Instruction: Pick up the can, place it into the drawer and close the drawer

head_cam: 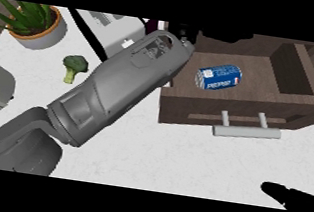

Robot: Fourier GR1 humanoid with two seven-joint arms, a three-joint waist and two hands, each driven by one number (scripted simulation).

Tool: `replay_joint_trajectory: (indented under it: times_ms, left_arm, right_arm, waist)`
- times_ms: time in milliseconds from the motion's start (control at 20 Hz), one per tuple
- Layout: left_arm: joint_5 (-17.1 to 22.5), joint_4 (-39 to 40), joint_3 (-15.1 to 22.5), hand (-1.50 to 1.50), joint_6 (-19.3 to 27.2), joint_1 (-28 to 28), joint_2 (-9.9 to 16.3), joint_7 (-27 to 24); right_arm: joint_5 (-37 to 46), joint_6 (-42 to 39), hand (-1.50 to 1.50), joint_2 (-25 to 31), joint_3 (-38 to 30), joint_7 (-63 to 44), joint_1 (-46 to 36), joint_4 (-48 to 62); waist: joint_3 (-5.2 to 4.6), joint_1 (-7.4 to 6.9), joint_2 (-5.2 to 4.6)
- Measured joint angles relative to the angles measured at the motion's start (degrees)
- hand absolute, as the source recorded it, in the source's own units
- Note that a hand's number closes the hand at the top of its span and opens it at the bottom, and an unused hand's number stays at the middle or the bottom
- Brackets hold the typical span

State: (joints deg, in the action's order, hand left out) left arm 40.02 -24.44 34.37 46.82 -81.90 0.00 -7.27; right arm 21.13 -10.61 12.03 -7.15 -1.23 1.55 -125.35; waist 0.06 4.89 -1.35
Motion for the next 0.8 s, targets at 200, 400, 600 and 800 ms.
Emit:
replay_joint_trajectory:
  times_ms: [200,400,600,800]
  left_arm:
    - [0.49,-0.92,0.61,-1.50,1.15,-0.30,0.00,0.01]
    - [0.64,-1.70,1.55,-1.50,2.19,-0.75,0.00,1.43]
    - [0.15,-1.64,0.72,-1.50,1.39,-1.01,0.18,1.95]
    - [-1.01,-3.80,0.38,-1.50,1.72,0.23,1.13,3.11]
  right_arm:
    - [10.01,1.63,-1.50,1.56,3.83,1.08,-0.68,2.05]
    - [18.71,3.45,-1.50,2.62,7.26,1.61,-2.25,6.30]
    - [26.82,5.81,-1.50,2.78,10.48,1.31,-5.28,12.87]
    - [33.70,9.29,-1.50,2.14,12.77,1.07,-6.62,19.16]
  waist:
    - [-0.02,-1.40,0.37]
    - [-0.01,-2.46,0.64]
    - [-0.03,-3.94,0.86]
    - [-0.05,-5.08,1.24]
